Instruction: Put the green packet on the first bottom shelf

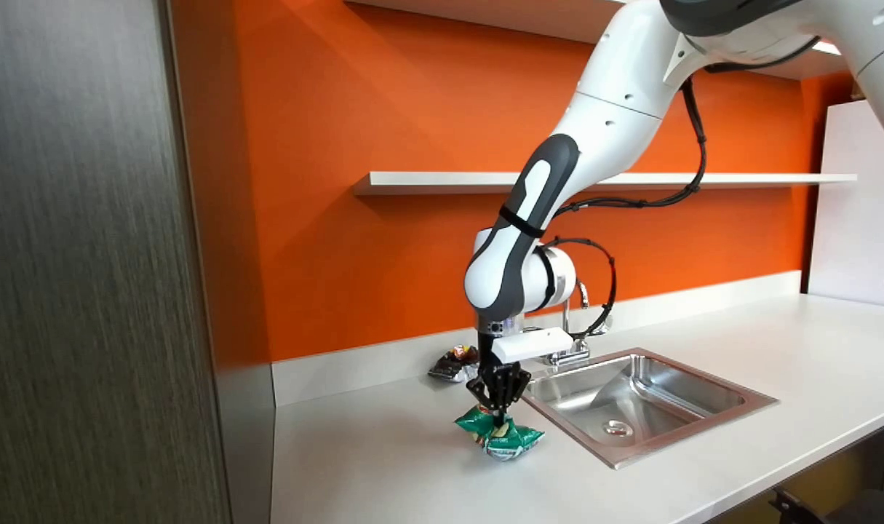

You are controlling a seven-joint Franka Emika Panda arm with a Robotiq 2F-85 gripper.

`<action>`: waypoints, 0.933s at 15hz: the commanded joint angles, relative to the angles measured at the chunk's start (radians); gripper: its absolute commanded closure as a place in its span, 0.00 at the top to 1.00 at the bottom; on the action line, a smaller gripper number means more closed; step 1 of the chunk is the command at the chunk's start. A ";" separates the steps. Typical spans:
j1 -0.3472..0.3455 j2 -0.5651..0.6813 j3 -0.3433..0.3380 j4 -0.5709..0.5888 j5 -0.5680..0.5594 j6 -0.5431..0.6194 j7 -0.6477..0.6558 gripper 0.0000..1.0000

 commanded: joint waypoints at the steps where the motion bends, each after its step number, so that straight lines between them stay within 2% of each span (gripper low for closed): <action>1: 0.005 -0.007 -0.007 0.002 -0.020 -0.003 0.030 0.00; 8: 0.023 -0.147 -0.007 -0.024 -0.030 -0.035 0.071 0.00; 14: 0.028 -0.358 0.012 -0.108 -0.037 -0.122 0.142 0.00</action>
